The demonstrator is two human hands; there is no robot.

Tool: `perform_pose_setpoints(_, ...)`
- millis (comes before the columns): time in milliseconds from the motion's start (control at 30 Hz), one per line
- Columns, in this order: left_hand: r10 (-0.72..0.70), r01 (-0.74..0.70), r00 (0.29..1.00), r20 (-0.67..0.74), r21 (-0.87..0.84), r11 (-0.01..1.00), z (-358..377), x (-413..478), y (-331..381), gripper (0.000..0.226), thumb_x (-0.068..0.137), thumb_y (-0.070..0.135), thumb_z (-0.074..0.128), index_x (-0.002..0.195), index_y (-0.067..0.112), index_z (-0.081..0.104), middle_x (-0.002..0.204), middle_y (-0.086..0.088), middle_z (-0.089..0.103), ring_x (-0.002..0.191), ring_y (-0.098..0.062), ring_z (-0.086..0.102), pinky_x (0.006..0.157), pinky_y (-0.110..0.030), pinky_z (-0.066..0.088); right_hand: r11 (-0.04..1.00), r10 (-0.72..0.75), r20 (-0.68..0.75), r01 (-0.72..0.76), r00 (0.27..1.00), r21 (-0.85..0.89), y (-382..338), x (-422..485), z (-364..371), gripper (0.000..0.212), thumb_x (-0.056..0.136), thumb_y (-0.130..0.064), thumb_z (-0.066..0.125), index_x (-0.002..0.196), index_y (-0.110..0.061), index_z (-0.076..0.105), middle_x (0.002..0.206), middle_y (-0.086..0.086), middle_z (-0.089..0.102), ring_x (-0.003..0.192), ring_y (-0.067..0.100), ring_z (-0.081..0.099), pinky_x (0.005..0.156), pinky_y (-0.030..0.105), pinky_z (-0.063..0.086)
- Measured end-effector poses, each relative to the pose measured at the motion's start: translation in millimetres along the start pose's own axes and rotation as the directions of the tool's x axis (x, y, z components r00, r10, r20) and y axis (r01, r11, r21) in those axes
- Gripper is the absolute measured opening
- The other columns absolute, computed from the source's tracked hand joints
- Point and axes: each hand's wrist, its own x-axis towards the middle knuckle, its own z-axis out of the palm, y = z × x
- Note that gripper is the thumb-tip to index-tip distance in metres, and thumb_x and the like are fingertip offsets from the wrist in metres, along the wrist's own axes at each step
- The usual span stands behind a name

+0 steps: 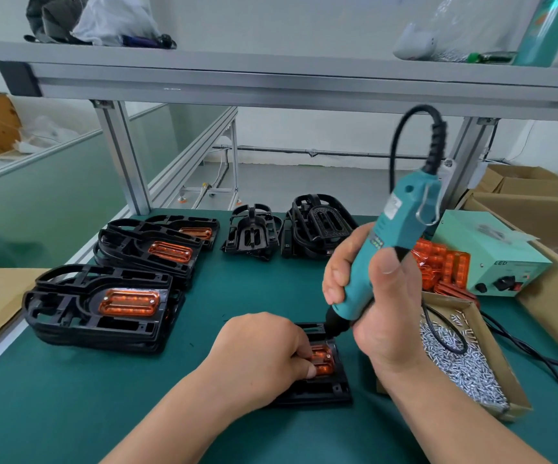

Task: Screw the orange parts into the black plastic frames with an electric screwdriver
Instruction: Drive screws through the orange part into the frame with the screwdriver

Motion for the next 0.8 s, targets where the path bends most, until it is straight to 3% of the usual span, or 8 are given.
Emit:
perform_pose_setpoints(100, 0.024, -0.024, 1.000, 0.000, -0.075, 0.997, -3.9, -1.4, -2.9, 0.034, 0.089, 0.066, 0.059, 0.114, 0.044, 0.063, 0.082, 0.016, 0.066, 0.078, -0.004, 0.056, 0.064, -0.024, 0.040, 0.996, 0.051, -0.125, -0.042, 0.991, 0.075, -0.6, -1.1, -7.1, 0.062, 0.089, -0.066, 0.076, 0.100, -0.010, 0.051, 0.071, 0.009, 0.049, 0.050, 0.022, 0.046, 0.053, 0.030, 0.040)
perform_pose_setpoints(200, -0.085, 0.058, 0.996, -0.034, -0.481, 0.875, -12.1, 3.8, -10.9, 0.022, 0.096, 0.055, 0.059, 0.102, 0.035, 0.066, 0.074, 0.018, 0.062, 0.067, 0.001, 0.055, 0.061, -0.023, 0.040, 0.987, 0.096, -0.189, -0.069, 0.977, 0.146, -0.9, -2.5, -17.2, 0.060, 0.087, -0.067, 0.077, 0.097, -0.013, 0.053, 0.070, 0.007, 0.050, 0.051, 0.019, 0.045, 0.053, 0.030, 0.039)
perform_pose_setpoints(267, -0.219, 0.147, 0.975, 0.039, -0.852, 0.502, -20.4, 4.6, -15.2, 0.016, 0.101, 0.034, 0.056, 0.105, 0.025, 0.069, 0.071, 0.013, 0.054, 0.060, -0.005, 0.047, 0.057, -0.023, 0.038, 0.976, 0.128, -0.223, -0.083, 0.966, 0.201, -1.1, -2.4, -23.7, 0.056, 0.087, -0.067, 0.076, 0.096, -0.016, 0.055, 0.071, 0.004, 0.050, 0.054, 0.017, 0.046, 0.054, 0.029, 0.041)
perform_pose_setpoints(333, -0.206, 0.177, 0.967, 0.153, -0.978, 0.107, -26.3, 4.6, -15.6, 0.025, 0.103, 0.006, 0.048, 0.118, 0.008, 0.068, 0.081, -0.001, 0.057, 0.063, -0.011, 0.048, 0.054, -0.025, 0.042, 0.963, 0.154, -0.267, -0.085, 0.951, 0.255, 0.4, -1.4, -29.1, 0.053, 0.088, -0.067, 0.074, 0.094, -0.018, 0.057, 0.072, 0.002, 0.049, 0.055, 0.016, 0.046, 0.054, 0.028, 0.041)
perform_pose_setpoints(367, -0.184, 0.186, 0.966, 0.181, -0.982, 0.013, -28.1, 4.3, -15.7, 0.029, 0.103, -0.004, 0.045, 0.121, 0.001, 0.067, 0.086, -0.006, 0.061, 0.066, -0.013, 0.053, 0.056, -0.025, 0.048, 0.958, 0.167, -0.293, -0.084, 0.941, 0.275, 1.8, -0.7, -31.4, 0.051, 0.089, -0.067, 0.072, 0.093, -0.018, 0.057, 0.072, 0.002, 0.049, 0.055, 0.015, 0.046, 0.054, 0.028, 0.042)
perform_pose_setpoints(467, -0.121, 0.216, 0.968, 0.218, -0.976, -0.028, -29.7, 3.5, -15.0, 0.028, 0.104, -0.010, 0.046, 0.121, -0.006, 0.067, 0.096, -0.015, 0.071, 0.076, -0.018, 0.068, 0.065, -0.025, 0.059, 0.944, 0.204, -0.365, -0.084, 0.908, 0.320, 6.5, 1.5, -38.0, 0.046, 0.101, -0.063, 0.057, 0.090, -0.019, 0.058, 0.071, 0.001, 0.048, 0.056, 0.015, 0.045, 0.054, 0.027, 0.042)
perform_pose_setpoints(600, -0.059, 0.244, 0.968, 0.242, -0.970, 0.021, -27.7, 1.2, -11.9, 0.022, 0.109, 0.007, 0.051, 0.125, -0.002, 0.063, 0.101, -0.020, 0.077, 0.087, -0.027, 0.078, 0.064, -0.027, 0.063, 0.924, 0.246, -0.408, -0.085, 0.879, 0.373, 8.8, 3.6, -44.4, 0.047, 0.105, -0.062, 0.052, 0.088, -0.019, 0.060, 0.071, 0.001, 0.047, 0.056, 0.015, 0.045, 0.054, 0.027, 0.041)
perform_pose_setpoints(800, -0.033, 0.251, 0.968, 0.249, -0.961, 0.117, -20.3, 1.4, -6.4, 0.026, 0.106, 0.030, 0.059, 0.107, 0.003, 0.057, 0.081, -0.014, 0.073, 0.055, -0.017, 0.066, 0.041, -0.020, 0.045, 0.915, 0.258, -0.406, -0.086, 0.877, 0.395, 8.6, 3.9, -46.8, 0.047, 0.103, -0.063, 0.056, 0.088, -0.018, 0.059, 0.072, 0.002, 0.047, 0.057, 0.016, 0.045, 0.054, 0.028, 0.042)
